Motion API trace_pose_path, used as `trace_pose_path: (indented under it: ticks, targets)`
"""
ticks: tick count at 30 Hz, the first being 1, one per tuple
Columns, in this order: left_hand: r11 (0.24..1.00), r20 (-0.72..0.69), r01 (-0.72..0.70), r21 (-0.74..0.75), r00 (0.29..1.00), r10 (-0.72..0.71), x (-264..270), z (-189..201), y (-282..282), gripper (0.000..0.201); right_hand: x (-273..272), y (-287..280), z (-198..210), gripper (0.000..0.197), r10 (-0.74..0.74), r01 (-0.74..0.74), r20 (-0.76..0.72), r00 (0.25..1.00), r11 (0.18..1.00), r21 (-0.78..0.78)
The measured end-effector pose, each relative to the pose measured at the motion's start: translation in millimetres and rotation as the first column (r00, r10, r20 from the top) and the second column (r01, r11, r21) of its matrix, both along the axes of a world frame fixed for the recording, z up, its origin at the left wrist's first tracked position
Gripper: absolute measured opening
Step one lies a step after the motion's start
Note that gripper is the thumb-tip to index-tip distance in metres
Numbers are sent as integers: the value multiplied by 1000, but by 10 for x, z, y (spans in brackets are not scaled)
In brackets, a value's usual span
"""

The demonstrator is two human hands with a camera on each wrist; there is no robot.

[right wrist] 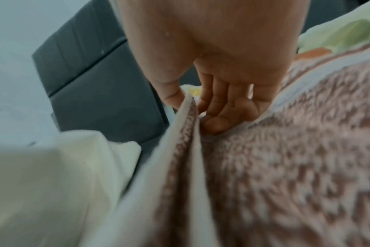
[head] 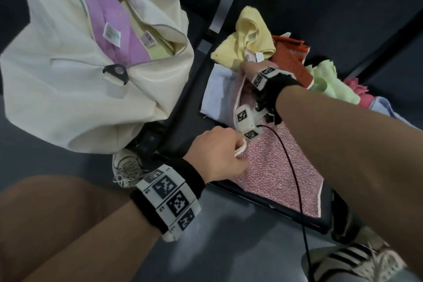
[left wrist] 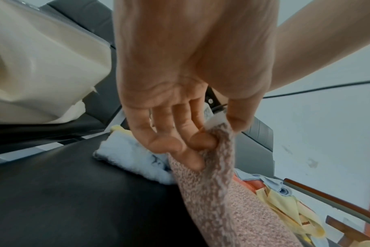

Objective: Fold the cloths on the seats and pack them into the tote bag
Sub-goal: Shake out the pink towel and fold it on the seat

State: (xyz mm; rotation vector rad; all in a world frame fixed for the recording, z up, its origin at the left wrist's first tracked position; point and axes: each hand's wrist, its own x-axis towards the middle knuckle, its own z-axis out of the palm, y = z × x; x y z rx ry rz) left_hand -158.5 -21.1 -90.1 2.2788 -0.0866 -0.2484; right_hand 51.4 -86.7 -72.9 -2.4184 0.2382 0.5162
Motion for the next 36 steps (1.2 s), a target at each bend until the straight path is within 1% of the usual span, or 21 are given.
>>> trace_pose_path:
  ticks: [1, 3, 5, 8, 11, 13, 16, 17, 18, 20, 22, 23, 24, 26, 28, 30, 31, 32, 36]
  targets:
    - [999, 14, 17, -31, 1000, -16, 14, 28, -55, 19, -1, -25, 109, 20, -25, 25, -5, 1000, 1000, 15]
    - [993, 29, 39, -108, 999, -36, 53, 68, -182, 15, 104, -165, 237, 26, -52, 52, -12, 999, 999, -3]
    - [983, 13, 38, -178, 999, -37, 72, 77, -332, 16, 146, -330, 358, 27, -54, 54, 27, 998, 999, 0]
    - [973, 12, 45, -226, 999, -43, 58, 79, -608, 18, 82, -612, 590, 21, -63, 69, 80, 995, 995, -70]
    - [974, 61, 76, -211, 996, -64, 45, 126, -881, 21, 125, -944, 652, 27, -98, 112, 93, 991, 979, -167]
    - [977, 88, 88, -192, 994, -72, 58, 139, -1045, 19, 191, -1188, 624, 28, -146, 161, 107, 983, 975, -150]
    - [975, 96, 117, -187, 990, -100, 70, 123, -1305, 20, 97, -1446, 667, 15, -167, 186, 134, 977, 972, -145]
    - [976, 96, 130, -177, 989, -114, 67, 117, -1393, 20, 80, -1525, 669, 15, -183, 201, 129, 975, 969, -146]
    - [977, 97, 142, -160, 987, -128, 64, 114, -1480, 21, 72, -1644, 661, 20, -191, 208, 122, 974, 967, -150]
    - [976, 104, 159, -146, 984, -145, 71, 89, -1635, 19, 177, -1951, 558, 42, -230, 241, 95, 969, 961, -135]
    - [976, 101, 167, -142, 983, -154, 87, 54, -1766, 17, 156, -2172, 521, 59, -208, 217, 74, 975, 967, -136]
    - [976, 96, 170, -135, 983, -158, 95, 29, -1827, 15, 111, -2246, 530, 67, -199, 209, 71, 977, 964, -165]
    - [976, 90, 175, -127, 982, -165, 99, 0, -1883, 14, 72, -2338, 522, 66, -204, 214, 69, 976, 960, -183]
    - [974, 70, 191, -122, 980, -184, 95, -60, -1990, 13, 86, -2592, 418, 58, -247, 249, 35, 968, 963, -103]
    - [967, 45, 218, -131, 976, -214, 84, -127, -2077, 14, 120, -2821, 300, 60, -268, 268, 7, 963, 962, -51]
    - [960, 15, 256, -114, 967, -256, 79, -204, -2138, 21, 210, -3025, 136, 63, -280, 280, -7, 960, 960, -8]
    - [955, 0, 277, -103, 960, -278, 81, -244, -2159, 24, 219, -3057, 87, 59, -285, 286, -21, 958, 958, 25]
    - [951, -12, 292, -102, 955, -295, 82, -281, -2176, 26, 246, -3107, 5, 52, -287, 289, -35, 957, 956, 46]
    - [937, -47, 326, -125, 941, -334, 82, -367, -2192, 32, 100, -3040, 20, 11, -269, 278, -120, 956, 958, 72]
